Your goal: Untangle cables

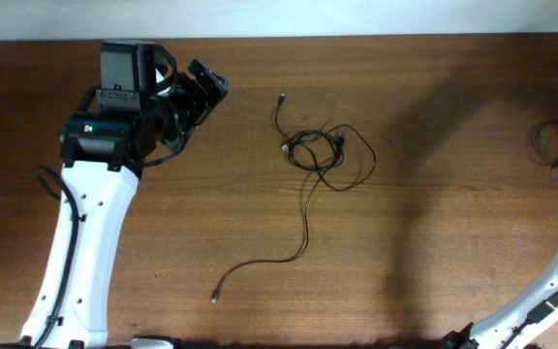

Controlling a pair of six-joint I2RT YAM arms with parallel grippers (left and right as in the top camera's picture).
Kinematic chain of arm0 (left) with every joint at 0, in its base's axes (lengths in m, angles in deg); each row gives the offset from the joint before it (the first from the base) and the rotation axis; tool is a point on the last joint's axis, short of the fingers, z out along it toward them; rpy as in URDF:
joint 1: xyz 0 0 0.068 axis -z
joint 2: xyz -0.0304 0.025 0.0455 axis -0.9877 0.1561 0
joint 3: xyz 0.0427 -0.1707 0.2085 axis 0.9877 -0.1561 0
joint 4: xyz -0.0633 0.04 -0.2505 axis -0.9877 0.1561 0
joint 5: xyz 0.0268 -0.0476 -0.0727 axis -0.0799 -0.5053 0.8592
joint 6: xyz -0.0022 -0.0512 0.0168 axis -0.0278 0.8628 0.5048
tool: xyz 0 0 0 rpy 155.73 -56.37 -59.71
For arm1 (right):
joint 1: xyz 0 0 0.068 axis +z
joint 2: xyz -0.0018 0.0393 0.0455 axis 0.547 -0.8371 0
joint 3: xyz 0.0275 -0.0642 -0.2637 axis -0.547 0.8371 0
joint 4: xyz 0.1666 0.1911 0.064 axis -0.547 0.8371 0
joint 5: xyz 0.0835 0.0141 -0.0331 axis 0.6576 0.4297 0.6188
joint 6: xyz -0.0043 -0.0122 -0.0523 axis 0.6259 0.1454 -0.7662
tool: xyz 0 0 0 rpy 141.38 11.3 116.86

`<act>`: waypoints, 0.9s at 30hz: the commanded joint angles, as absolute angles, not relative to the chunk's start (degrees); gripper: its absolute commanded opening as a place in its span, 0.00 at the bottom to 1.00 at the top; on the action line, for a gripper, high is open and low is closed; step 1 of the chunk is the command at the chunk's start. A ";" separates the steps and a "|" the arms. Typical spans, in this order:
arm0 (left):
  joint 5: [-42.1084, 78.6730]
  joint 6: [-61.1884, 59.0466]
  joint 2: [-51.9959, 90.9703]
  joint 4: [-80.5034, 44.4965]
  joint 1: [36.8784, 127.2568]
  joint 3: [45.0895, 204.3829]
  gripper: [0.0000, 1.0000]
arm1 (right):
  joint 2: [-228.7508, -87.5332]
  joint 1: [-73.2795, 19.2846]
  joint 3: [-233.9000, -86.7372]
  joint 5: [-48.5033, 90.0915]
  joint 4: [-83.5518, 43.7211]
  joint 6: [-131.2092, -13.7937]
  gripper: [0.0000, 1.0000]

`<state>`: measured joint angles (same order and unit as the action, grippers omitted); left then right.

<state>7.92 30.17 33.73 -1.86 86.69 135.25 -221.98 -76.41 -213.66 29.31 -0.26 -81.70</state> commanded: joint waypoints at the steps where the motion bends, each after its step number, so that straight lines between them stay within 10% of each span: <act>1: 7.33 29.69 34.14 -1.91 86.87 135.88 0.99 | -213.78 -75.92 -214.08 19.19 3.74 -70.88 0.98; 10: 7.33 29.69 34.14 -1.91 86.87 135.88 0.99 | -211.40 -69.24 -214.05 2.45 26.72 -58.82 0.99; 18: 7.33 29.69 34.14 -1.88 86.87 135.88 0.99 | -211.48 -38.37 -208.39 28.61 30.37 -101.46 0.99; 22: 7.33 29.69 34.14 -1.88 86.87 135.88 0.99 | -211.48 -31.90 -187.08 30.49 17.73 -102.64 1.00; 25: 7.33 29.69 34.14 -1.88 86.87 135.88 0.99 | -211.48 -28.95 -173.07 40.63 3.48 -98.88 0.83; 27: 7.33 29.69 34.14 -1.88 86.87 135.88 0.99 | -211.48 -27.64 -168.64 46.29 -2.66 -95.80 0.48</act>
<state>7.73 30.17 33.79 -1.86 86.69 135.31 -210.02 -29.24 -172.70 39.69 -1.13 -98.86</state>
